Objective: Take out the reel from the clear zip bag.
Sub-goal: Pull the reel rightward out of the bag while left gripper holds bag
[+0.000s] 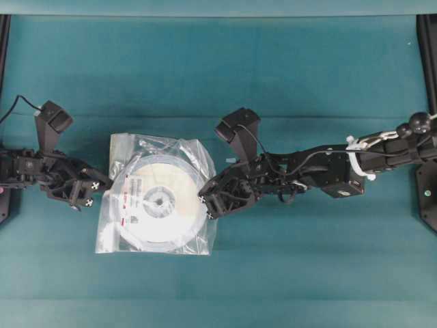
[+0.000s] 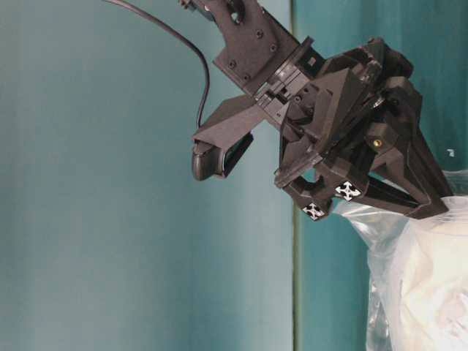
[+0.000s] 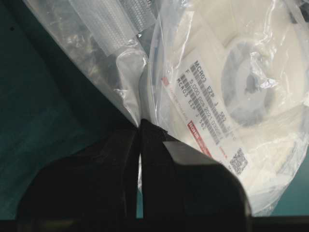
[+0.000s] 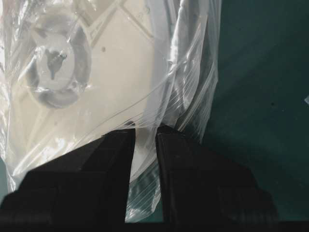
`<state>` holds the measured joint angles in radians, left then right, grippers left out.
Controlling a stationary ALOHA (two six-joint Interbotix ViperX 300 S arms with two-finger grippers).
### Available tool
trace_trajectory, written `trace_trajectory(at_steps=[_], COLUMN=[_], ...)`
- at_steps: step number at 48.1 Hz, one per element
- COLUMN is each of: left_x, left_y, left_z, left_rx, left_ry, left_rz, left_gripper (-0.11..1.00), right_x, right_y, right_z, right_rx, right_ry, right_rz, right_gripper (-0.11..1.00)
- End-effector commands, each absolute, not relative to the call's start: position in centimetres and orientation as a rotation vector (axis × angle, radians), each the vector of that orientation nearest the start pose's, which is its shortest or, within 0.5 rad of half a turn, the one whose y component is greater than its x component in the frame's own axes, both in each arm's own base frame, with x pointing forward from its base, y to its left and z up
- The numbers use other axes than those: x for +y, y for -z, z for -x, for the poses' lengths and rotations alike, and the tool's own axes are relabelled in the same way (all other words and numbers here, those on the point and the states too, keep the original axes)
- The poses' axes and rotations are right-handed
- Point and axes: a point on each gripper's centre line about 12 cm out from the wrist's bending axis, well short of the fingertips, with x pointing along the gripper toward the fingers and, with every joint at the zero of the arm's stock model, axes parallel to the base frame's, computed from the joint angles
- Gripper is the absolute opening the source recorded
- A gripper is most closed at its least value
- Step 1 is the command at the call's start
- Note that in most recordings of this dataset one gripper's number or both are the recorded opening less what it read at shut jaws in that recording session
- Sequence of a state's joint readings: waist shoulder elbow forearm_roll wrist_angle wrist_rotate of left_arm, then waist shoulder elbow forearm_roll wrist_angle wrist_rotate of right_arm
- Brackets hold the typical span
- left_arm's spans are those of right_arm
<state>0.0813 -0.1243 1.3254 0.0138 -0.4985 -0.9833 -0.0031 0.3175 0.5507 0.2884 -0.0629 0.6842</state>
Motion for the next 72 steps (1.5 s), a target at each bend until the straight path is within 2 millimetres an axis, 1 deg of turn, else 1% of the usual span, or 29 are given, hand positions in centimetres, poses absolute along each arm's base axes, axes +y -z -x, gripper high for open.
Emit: trace_trajectory(at_steps=[1,5,10,22,34,43,52,61,66,72], left_x=[1.7,1.7,1.7,1.7,1.7,1.7,1.7,1.7,1.7,1.7], left_y=[-7.9,-7.9,-7.9,-7.9,-7.9,-7.9,-7.9,-7.9,-7.9,-7.9], left_z=[-22.5,-22.5,-22.4,-22.4,-22.4,-22.4,-22.4,-22.5,-22.5,-22.4], left_rx=[0.597,0.597,0.597,0.598,0.598,0.596,0.598,0.597,0.596,0.598], left_ry=[-0.395,-0.395,-0.395,-0.397,-0.397,-0.396,-0.396,-0.395,-0.396,-0.396], left_rz=[0.959,0.959,0.959,0.959,0.959,0.959,0.959,0.959,0.959,0.959], left_gripper=[-0.01,-0.01,-0.01,-0.01,-0.01,-0.01,-0.01,-0.01,-0.01,-0.01], right_x=[-0.4,-0.4,-0.4,-0.8,-1.4,-1.8,-1.8,-1.8,-1.8,-1.9], right_y=[-8.1,-8.2,-8.4,-8.7,-8.8,-8.9,-8.9,-8.8,-8.9,-8.9], right_z=[-42.4,-42.2,-41.9,-40.8,-38.6,-37.3,-37.0,-36.9,-36.7,-35.9], right_rx=[0.728,0.728,0.725,0.725,0.735,0.738,0.744,0.749,0.751,0.755], right_ry=[0.415,0.415,0.415,0.426,0.452,0.467,0.470,0.471,0.473,0.479], right_rz=[-0.923,-0.923,-0.923,-0.926,-0.932,-0.936,-0.936,-0.936,-0.937,-0.939], right_gripper=[0.19,0.19,0.16,0.16,0.16,0.16,0.13,0.13,0.13,0.13])
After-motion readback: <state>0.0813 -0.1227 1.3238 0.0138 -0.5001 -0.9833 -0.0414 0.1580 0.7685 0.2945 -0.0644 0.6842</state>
